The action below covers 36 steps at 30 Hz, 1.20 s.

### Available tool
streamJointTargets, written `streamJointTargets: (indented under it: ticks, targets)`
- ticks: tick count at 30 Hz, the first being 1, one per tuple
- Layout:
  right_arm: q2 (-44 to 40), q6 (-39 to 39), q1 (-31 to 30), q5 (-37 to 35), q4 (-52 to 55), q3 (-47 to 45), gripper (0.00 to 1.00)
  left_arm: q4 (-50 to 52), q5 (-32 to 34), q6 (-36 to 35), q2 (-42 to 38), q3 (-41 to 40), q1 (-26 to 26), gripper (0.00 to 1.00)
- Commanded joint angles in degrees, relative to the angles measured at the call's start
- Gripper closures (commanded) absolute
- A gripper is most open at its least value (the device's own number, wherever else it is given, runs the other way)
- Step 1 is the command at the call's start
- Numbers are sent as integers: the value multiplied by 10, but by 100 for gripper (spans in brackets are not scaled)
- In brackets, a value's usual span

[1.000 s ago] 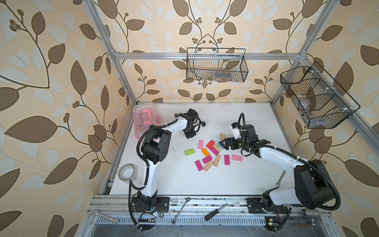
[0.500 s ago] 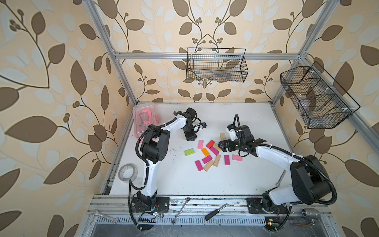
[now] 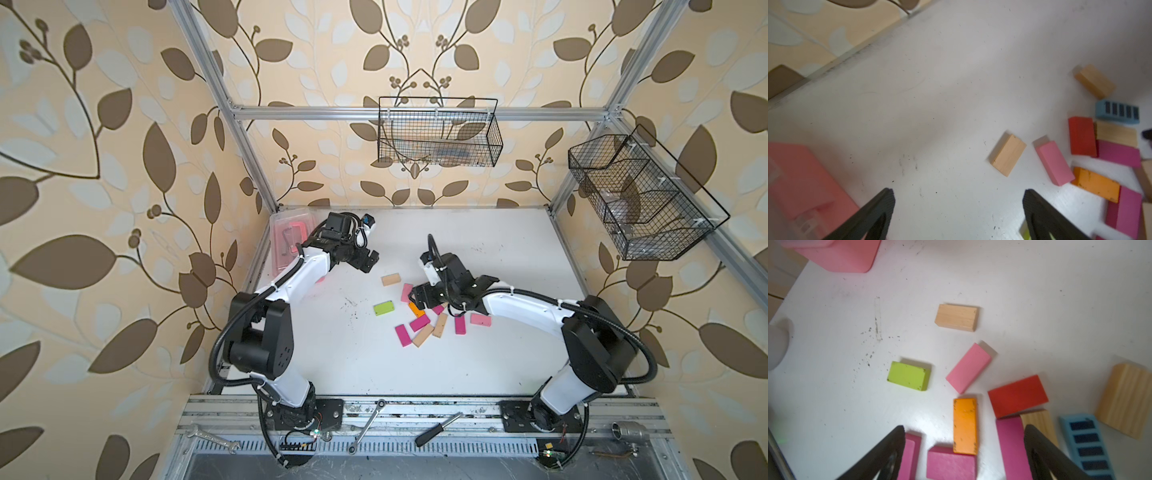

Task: Assemble the number 7 with building blocks
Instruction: Assemble the building block at the center of the board.

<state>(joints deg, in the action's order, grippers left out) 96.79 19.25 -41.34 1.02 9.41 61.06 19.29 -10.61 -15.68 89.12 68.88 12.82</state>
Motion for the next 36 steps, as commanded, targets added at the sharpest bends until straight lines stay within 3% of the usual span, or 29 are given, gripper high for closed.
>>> streamJointTargets:
  ticks: [1,5,9,14,18,27,32,36]
  targets:
    - [48,60,-27,-75,25,52,15,-43,51,192,-52,-30,5,1]
    - [102,97,-39,-122,54,98,24,-50,45,281,-159,-96,5,1]
    - [139,135,-42,-171,78,132,30,-72,-4,308,-245,-163,6,1]
    - [179,144,-44,-169,74,158,32,-86,-21,331,-298,-213,7,1]
    - [210,144,-48,-163,80,183,35,-99,-42,337,-307,-224,8,1]
    - [243,128,-52,-163,112,203,53,-131,-91,332,-281,-222,10,1]
    - [256,46,-35,-141,150,238,62,-137,-96,337,-266,-224,10,1]
    - [263,-53,2,-74,186,269,66,-146,-107,351,-260,-233,10,1]
